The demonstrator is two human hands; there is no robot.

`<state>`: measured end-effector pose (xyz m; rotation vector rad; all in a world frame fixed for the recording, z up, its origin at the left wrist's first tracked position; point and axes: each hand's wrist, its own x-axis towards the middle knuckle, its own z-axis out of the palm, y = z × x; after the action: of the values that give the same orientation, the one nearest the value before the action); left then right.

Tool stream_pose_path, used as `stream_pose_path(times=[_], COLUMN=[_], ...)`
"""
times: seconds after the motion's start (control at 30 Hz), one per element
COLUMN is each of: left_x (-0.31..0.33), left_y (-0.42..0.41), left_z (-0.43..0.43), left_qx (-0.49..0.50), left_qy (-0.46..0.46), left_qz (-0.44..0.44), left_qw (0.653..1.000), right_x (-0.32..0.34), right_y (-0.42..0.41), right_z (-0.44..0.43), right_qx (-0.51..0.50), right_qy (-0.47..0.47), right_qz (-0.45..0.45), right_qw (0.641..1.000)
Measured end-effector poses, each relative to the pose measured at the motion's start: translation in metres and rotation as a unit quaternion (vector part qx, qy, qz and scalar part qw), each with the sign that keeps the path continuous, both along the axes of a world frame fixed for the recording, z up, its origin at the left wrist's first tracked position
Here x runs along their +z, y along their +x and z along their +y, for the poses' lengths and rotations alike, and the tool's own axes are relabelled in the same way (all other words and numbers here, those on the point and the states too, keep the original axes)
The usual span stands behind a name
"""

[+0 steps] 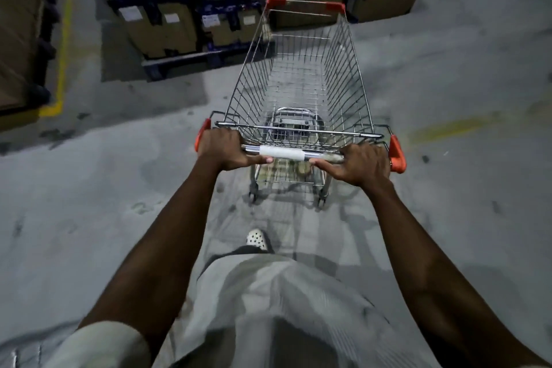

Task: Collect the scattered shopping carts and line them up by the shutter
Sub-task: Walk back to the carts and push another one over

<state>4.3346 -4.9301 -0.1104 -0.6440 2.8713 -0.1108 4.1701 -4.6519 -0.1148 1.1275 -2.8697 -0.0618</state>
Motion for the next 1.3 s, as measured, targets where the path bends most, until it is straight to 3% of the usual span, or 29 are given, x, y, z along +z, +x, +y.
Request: stream_pose_path(times=[0.5,1.3], left_x=[0.005,0.005], left_y=[-0.221,-0.647], left_z=[-0.166,-0.399], left_qx=[-0.203,-0.399], left_qy=[-0.010,-0.019], left_qz=[-0.026,-0.037], left_qw=[0.979,0.916], right_x=[-0.007,-0.010], right_y=[-0.094,-0.387], right_z=[-0.123,-0.368], right_qx=[-0.206,-0.401], right_qy=[0.001,0.015], right_qz=[0.000,0.001], right_qw=[0.979,0.916])
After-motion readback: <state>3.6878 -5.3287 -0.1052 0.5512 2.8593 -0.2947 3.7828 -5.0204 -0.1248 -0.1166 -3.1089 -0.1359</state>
